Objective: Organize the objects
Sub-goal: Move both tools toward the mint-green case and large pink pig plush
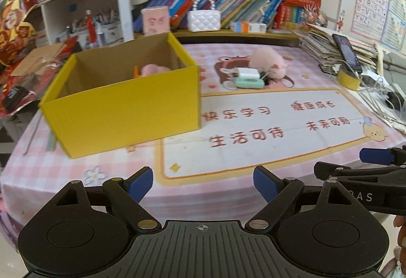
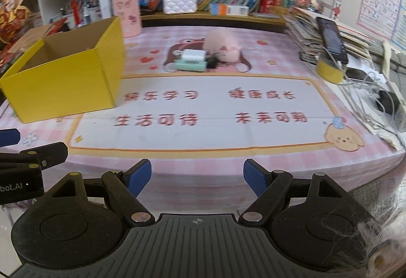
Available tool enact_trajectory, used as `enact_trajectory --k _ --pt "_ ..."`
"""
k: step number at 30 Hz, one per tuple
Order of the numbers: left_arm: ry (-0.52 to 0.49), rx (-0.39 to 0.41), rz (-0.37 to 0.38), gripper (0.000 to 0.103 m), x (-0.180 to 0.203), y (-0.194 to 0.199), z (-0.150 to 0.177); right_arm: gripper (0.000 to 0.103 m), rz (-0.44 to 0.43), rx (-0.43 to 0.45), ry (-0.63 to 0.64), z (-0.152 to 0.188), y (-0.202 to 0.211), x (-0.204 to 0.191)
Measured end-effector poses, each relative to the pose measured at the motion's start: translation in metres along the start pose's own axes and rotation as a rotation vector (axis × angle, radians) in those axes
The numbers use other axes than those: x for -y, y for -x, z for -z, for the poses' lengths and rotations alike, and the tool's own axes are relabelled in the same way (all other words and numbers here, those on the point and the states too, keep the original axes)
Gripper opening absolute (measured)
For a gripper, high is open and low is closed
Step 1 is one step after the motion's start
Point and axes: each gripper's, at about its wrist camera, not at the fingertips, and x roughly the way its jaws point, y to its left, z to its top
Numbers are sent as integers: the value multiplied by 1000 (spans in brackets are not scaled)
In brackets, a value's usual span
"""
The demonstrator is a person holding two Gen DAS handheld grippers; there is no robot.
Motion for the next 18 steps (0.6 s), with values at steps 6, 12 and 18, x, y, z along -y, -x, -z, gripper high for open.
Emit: enact_trajectory --k 6,12,18 --pt "-55 -12 9 89 28 -19 -15 78 14 -24 -55 -14 -14 33" --pt "-25 -27 9 89 44 -40 -35 78 1 -38 -45 -32 -32 53" --pt "-14 -36 5 89 62 -61 -51 78 -16 -43 -35 -52 -50 72"
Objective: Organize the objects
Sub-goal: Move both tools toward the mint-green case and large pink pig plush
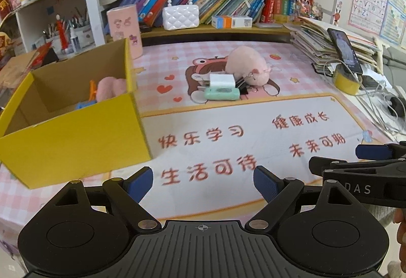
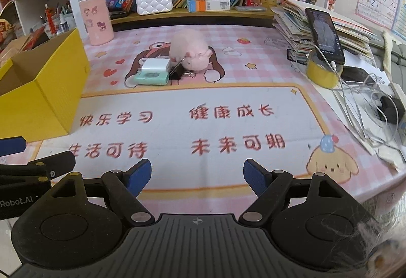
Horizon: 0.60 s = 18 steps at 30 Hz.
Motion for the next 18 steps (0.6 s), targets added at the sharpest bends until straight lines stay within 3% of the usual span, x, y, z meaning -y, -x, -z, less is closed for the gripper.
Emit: enact_trajectory --k 18 --pt "50 -6 -104 89 30 -48 -50 78 -77 -22 5 -47 -51 47"
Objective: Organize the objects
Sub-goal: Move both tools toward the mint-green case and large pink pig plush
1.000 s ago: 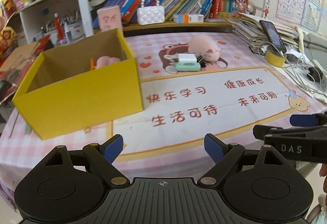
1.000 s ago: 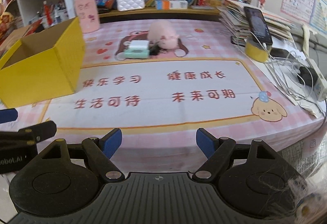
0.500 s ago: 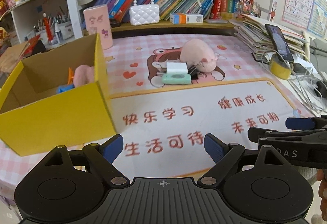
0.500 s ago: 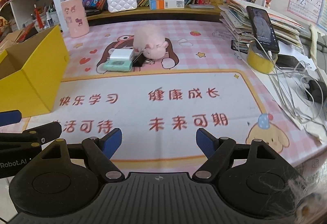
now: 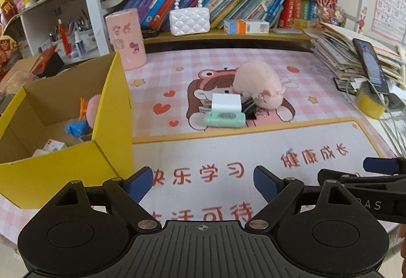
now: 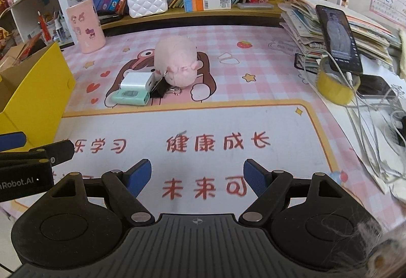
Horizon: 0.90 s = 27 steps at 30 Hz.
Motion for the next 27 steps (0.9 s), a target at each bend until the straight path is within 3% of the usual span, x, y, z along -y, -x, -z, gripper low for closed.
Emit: enact_trajectory --k 7,20,27 --pt "18 4 -38 89 10 -18 -15 78 -36 7 23 -23 -18 13" --pt "117 -17 -26 88 15 -76 -40 78 -88 65 47 -81 -58 32" --pt "94 -26 -51 88 20 -105 -50 78 -107 85 55 -106 -76 38"
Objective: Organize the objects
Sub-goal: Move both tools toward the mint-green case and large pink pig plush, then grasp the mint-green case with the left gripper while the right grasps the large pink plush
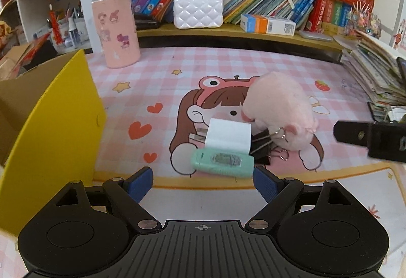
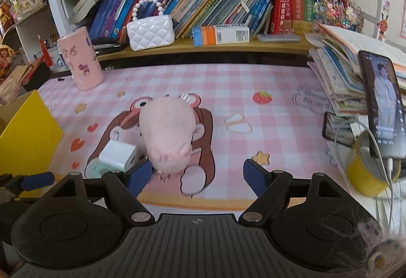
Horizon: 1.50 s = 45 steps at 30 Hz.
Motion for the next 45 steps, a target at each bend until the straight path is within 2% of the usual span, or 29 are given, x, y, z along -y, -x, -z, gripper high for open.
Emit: enact_trajectory --k 9,18,21,23,31,32,34,36,42,45 --pt "-35 -14 -5 88 6 -28 -5 78 -20 2 14 -16 -20 1" --pt "-87 -29 26 87 17 -45 -3 78 -41 3 19 -32 -44 -5" --pt "-91 -35 31 80 16 -48 -2 78 -44 4 29 -38 -53 -8" --pt "-78 -34 48 69 13 -47 -2 78 -45 -5 40 -41 -61 -10" --pt "-24 -5 56 69 -1 -33 -3 78 -97 -68 33 -44 -95 -18" --pt "-14 -2 58 69 -3 -30 -3 76 -111 -73 26 -44 -97 -18" --pt "9 1 59 69 -7 -23 -2 58 -156 -93 1 -43 -100 -16" --pt "36 8 60 69 -11 -14 -2 52 -161 -85 -7 -42 -96 -15" --pt "82 35 61 69 -19 10 -1 49 -123 16 -10 -41 -63 -10" --pt "98 41 62 69 -22 20 3 50 -109 33 -17 -38 -45 -7"
